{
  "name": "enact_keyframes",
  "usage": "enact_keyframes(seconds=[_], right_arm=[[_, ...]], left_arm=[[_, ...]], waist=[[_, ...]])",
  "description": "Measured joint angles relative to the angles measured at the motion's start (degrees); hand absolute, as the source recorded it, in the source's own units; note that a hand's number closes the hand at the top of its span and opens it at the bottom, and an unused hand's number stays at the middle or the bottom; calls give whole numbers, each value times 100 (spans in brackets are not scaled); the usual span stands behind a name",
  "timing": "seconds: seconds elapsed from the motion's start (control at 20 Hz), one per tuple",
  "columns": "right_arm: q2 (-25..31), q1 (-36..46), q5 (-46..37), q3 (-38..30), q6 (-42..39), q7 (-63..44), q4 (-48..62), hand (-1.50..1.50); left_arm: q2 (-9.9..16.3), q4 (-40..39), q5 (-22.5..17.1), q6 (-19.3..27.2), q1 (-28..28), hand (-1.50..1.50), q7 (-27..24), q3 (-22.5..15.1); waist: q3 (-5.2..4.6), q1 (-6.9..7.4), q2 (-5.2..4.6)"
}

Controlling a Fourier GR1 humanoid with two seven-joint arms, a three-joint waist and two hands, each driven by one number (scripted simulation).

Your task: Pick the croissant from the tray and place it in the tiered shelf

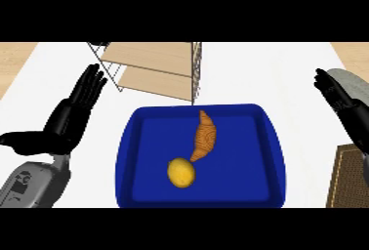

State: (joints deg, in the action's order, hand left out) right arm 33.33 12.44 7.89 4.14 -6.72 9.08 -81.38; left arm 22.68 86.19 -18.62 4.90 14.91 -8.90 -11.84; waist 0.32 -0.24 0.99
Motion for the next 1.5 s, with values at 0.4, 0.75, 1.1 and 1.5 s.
enact_keyframes(seconds=[0.4,0.75,1.1,1.5], right_arm=[[-731,-220,34,-1102,1877,-261,-646,150],[-1143,-1148,355,-974,2813,-486,-1231,-150],[-1367,-2141,-324,-33,2856,-227,-2332,-150],[-1442,-3079,-1614,1251,3196,-1166,-3343,-150]], left_arm=[[63,-864,-271,427,-1022,0,909,319],[-11,-1009,-449,533,-1320,0,1285,375],[-3,-1000,-508,538,-1318,0,1498,388],[7,-957,-464,528,-1259,0,1836,272]], waist=[[-335,-260,18],[-574,-342,111],[-430,-243,98],[-180,-108,-12]])
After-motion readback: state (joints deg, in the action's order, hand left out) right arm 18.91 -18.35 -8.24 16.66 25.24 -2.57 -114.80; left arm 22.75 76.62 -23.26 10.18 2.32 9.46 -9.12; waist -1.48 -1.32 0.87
